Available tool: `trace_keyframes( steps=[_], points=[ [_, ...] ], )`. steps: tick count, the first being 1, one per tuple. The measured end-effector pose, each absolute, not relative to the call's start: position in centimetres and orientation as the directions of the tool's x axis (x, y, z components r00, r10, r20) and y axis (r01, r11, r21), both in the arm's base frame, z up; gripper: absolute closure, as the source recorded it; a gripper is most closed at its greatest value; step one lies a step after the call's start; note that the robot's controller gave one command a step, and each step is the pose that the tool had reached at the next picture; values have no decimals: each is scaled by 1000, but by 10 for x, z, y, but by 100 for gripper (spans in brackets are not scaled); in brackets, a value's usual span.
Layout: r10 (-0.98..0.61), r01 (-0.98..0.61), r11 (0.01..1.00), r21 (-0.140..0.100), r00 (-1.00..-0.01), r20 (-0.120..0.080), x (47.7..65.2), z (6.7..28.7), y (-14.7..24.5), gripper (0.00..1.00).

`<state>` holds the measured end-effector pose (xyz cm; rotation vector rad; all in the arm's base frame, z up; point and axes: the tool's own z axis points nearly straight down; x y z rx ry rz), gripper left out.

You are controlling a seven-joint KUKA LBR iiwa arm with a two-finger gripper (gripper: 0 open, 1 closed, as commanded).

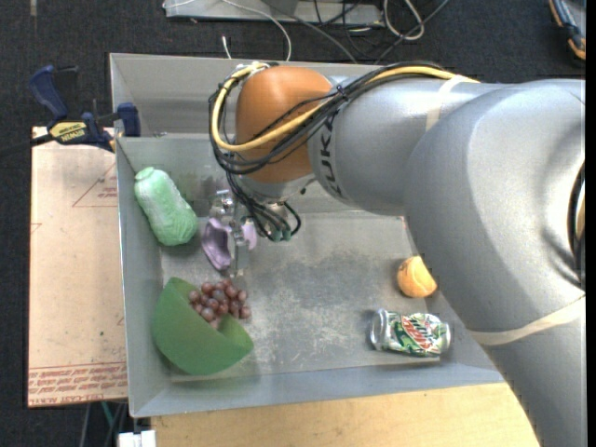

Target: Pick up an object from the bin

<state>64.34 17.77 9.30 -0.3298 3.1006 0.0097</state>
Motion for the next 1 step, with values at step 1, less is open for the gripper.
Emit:
trace_keyframes(
  steps=[1],
  points=[
    [-227,-227,974,3,-974,-23,631,219,187,100]
  ],
)
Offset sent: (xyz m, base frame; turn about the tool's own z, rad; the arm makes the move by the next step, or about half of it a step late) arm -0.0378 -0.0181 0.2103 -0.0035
